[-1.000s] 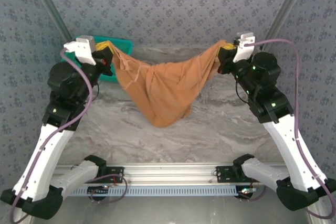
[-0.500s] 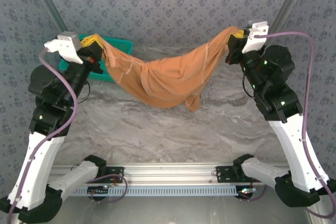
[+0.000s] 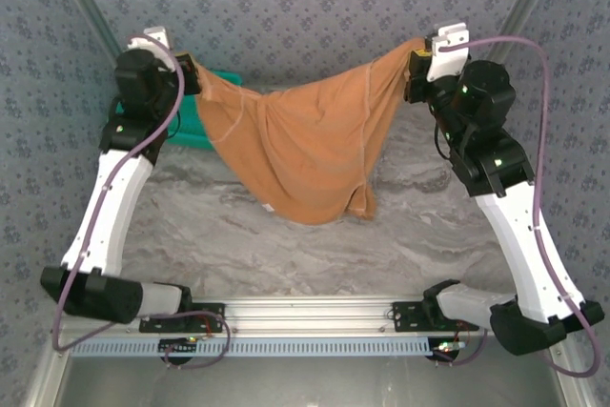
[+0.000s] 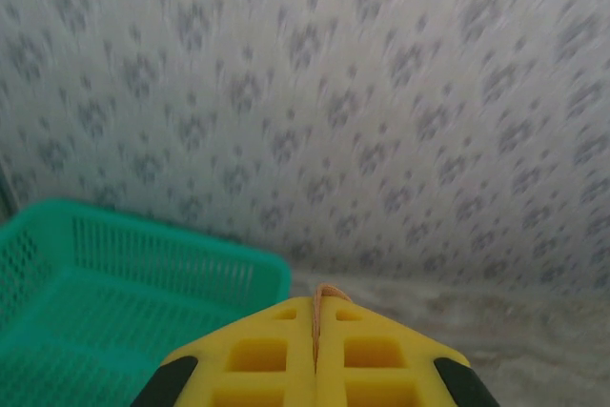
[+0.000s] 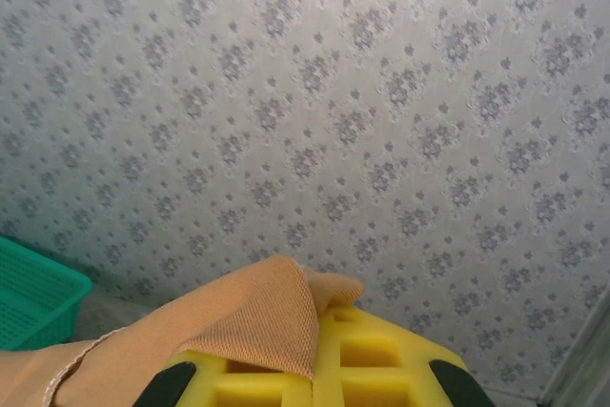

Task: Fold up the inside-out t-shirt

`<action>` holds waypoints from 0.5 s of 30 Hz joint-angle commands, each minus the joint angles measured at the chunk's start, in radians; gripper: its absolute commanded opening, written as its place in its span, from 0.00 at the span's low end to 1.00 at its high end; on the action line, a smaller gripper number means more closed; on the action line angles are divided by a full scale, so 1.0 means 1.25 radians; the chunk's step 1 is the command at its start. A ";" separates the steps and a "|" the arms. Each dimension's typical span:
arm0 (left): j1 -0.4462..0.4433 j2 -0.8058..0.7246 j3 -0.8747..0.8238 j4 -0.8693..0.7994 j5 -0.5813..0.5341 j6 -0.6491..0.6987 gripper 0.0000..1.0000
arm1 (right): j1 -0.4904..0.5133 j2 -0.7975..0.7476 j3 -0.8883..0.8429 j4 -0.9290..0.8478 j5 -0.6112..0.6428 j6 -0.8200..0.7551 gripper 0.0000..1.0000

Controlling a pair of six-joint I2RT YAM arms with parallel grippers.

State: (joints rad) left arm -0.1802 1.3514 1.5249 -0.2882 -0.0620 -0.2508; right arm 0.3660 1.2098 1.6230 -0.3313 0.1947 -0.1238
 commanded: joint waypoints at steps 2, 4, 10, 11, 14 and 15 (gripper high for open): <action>0.000 0.010 -0.042 0.034 0.077 -0.063 0.00 | -0.080 0.199 0.062 -0.042 0.005 0.051 0.12; -0.006 0.038 -0.071 0.049 0.101 -0.088 0.00 | -0.115 0.391 0.209 -0.185 0.067 0.088 0.28; -0.036 0.139 -0.105 0.076 0.094 -0.100 0.00 | -0.043 0.515 0.157 -0.263 0.176 0.109 0.64; -0.037 0.157 -0.103 0.077 0.093 -0.098 0.00 | -0.023 0.475 0.065 -0.210 0.165 0.106 0.70; -0.037 0.205 -0.081 0.077 0.086 -0.087 0.00 | 0.039 0.336 -0.168 -0.125 0.063 0.144 0.80; -0.037 0.219 -0.069 0.069 0.088 -0.082 0.00 | 0.067 0.305 -0.232 -0.101 0.031 0.156 0.81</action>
State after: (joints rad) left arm -0.2295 1.6100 1.4017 -0.2321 0.0410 -0.3573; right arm 0.3779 1.8168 1.4231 -0.5457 0.3103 0.0147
